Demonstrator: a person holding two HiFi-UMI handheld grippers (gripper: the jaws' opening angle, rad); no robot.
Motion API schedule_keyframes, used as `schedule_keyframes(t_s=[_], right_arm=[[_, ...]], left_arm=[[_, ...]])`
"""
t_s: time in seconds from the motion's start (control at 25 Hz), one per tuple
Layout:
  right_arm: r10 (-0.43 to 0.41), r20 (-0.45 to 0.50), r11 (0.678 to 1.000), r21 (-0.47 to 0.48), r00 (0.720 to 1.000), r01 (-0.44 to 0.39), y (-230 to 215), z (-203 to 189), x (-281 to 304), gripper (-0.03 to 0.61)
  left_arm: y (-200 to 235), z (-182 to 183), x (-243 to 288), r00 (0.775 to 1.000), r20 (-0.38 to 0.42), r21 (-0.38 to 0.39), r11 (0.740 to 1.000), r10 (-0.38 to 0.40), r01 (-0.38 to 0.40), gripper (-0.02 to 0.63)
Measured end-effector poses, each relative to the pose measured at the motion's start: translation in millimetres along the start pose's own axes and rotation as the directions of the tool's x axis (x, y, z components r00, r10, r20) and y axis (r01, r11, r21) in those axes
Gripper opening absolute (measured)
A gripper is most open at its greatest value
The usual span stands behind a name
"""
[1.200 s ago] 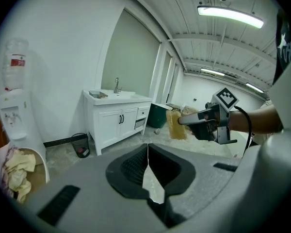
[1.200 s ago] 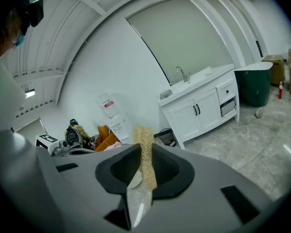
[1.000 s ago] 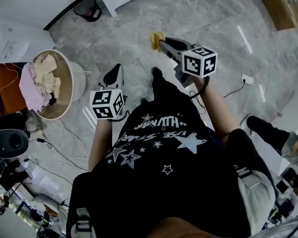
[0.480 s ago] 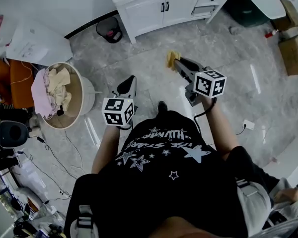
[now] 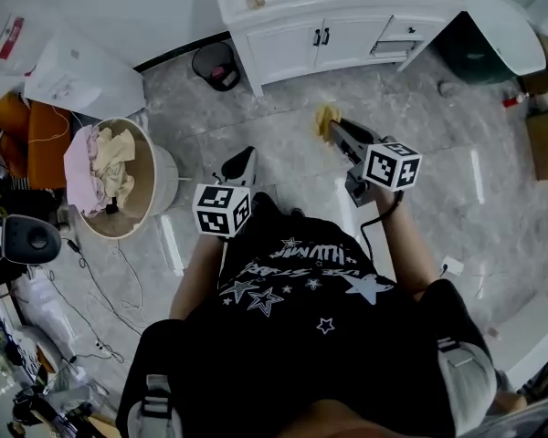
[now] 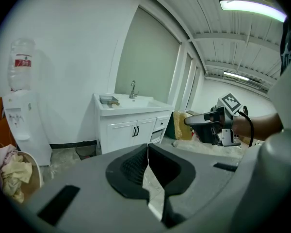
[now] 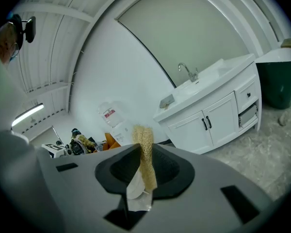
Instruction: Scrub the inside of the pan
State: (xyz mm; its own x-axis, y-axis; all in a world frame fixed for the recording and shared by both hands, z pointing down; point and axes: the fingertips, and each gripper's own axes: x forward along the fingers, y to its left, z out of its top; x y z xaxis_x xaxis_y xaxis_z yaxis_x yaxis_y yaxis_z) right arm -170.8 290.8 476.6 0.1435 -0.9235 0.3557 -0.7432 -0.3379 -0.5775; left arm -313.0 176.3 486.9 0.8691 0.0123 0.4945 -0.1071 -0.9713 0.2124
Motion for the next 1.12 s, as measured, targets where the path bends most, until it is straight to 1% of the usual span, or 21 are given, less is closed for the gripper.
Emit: schedule_keyframes(t_s=[0.16,0.28,0.36,0.52,0.64,0.8,1.0,1.12], right_arm=[[-0.011,0.003,1.000,0.026,1.000,0.011,-18,8,13,0.074],[-0.036,0.006,0.999,0.033,0.999,0.036,-33,19,25,0.074],[-0.056,0.015,0.998,0.034,0.998,0.055,-44,33,36,0.074],[-0.089,0.028,0.996,0.035,0.996,0.088,-66,71,65,0.074],[-0.113,0.035,0.993,0.034,0.993,0.112,-81,106,94,0.074],[-0.118,0.053,0.993,0.020,0.992,0.117,-92,150,134,0.074],[-0.118,0.058,0.993,0.008,0.991,0.118,-103,193,175,0.074],[-0.124,0.058,0.992,0.012,0.991,0.124,-116,215,198,0.074]], left_arm=[[16,10,24,1.000,-0.007,-0.012,1.000,-0.001,0.001,0.012],[31,27,49,1.000,0.000,-0.017,1.000,-0.020,0.020,0.011],[45,42,71,1.000,0.003,-0.017,0.999,-0.030,0.030,0.012],[78,86,119,0.998,0.025,-0.056,0.997,-0.056,0.057,0.012],[107,121,152,0.998,0.037,-0.062,0.996,-0.060,0.062,0.012],[144,159,187,0.997,0.043,-0.081,0.994,-0.065,0.069,0.012],[177,198,221,0.996,0.046,-0.047,0.996,-0.073,0.075,0.012],[196,217,245,0.997,0.045,-0.052,0.996,-0.069,0.071,0.012]])
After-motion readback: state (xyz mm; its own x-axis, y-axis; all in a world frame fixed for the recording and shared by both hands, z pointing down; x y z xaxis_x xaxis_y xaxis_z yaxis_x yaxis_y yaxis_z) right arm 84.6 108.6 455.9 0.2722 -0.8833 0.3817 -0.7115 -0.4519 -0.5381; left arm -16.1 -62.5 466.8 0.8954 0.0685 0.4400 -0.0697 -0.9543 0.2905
